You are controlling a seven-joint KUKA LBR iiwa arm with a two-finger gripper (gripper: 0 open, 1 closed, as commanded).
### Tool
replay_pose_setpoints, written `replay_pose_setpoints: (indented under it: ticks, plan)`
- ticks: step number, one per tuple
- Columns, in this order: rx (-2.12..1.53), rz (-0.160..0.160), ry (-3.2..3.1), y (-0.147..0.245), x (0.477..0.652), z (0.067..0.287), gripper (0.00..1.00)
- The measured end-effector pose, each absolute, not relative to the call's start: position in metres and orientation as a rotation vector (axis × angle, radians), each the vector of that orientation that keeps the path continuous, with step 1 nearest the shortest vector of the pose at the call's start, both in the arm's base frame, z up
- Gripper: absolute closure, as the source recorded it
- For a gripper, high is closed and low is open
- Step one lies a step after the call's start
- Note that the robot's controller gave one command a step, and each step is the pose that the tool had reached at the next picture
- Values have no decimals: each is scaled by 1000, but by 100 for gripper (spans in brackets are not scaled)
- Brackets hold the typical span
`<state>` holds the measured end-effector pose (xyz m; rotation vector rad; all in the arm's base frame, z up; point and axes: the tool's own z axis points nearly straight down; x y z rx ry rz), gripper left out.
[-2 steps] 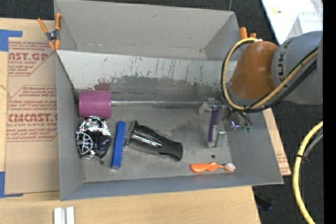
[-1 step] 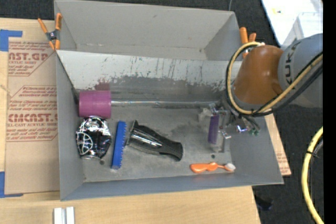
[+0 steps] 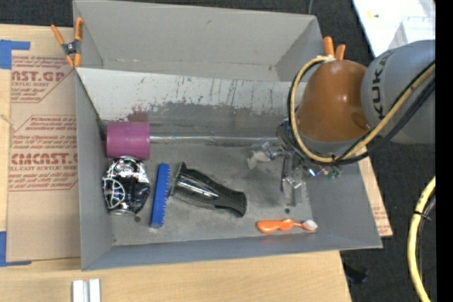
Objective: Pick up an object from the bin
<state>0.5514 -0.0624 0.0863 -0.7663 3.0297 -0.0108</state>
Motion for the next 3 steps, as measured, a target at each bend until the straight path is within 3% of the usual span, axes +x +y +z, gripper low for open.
replay_pose_setpoints:
  ticks: [1, 2, 3]
  plan:
    - [-766, -8, 3029, -27, 552, 87, 0]
    - [-863, -7, 3003, 15, 527, 83, 0]
    - [-1146, -15, 2902, 33, 524, 73, 0]
